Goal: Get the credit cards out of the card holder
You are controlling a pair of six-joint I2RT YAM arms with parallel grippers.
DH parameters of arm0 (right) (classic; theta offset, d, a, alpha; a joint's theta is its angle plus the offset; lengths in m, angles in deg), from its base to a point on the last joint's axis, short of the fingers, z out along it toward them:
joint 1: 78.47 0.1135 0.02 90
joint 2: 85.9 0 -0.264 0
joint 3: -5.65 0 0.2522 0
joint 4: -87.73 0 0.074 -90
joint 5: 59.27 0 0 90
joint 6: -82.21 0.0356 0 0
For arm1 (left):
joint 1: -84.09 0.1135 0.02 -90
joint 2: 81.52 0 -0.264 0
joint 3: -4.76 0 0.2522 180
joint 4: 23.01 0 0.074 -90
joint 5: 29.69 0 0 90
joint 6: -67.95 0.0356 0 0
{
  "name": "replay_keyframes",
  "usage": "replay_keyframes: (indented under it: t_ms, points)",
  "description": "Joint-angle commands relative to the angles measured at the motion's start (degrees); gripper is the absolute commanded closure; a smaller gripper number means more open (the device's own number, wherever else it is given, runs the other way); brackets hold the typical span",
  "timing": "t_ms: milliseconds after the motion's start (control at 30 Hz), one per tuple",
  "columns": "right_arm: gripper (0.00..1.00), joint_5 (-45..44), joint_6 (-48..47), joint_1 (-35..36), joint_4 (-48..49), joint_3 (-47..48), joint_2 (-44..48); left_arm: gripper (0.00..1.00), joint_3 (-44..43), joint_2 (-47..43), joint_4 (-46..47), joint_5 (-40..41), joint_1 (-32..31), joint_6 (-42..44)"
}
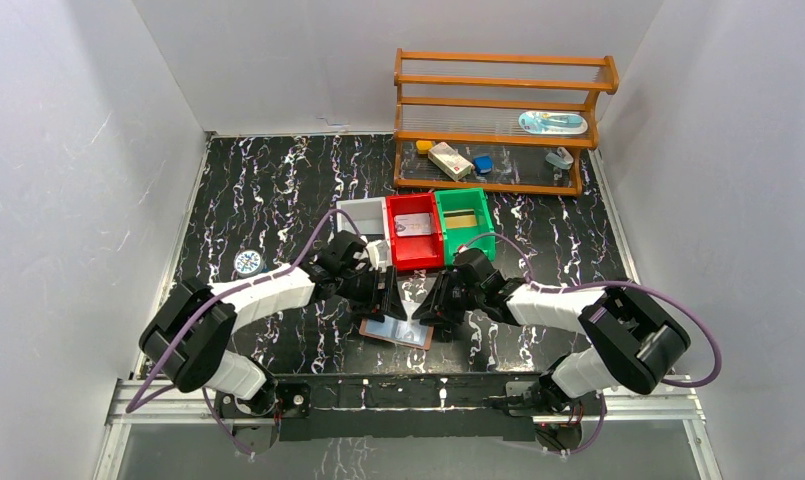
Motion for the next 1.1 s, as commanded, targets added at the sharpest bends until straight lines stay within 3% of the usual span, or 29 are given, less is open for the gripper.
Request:
replay_keyframes:
  t_ms: [0,700,1067]
  points:
    - [0.62,-1.24,-0.57,0.0,-0.42,-0.45,-0.52,0.32,-1.67,0.9,0.45,-2.25,-0.28,0.98]
    - [0.6,-4.09,-6.25,0.06,-10.13,4.05,-1.52,0.43,9.32,-2.23,1.02,3.91,-2.93,-2.6]
    - [0.57,-1.98,-6.12,0.01,-10.22,5.09,0.06,0.46,8.95,-3.83,2.05,6.33,-5.47,-4.9]
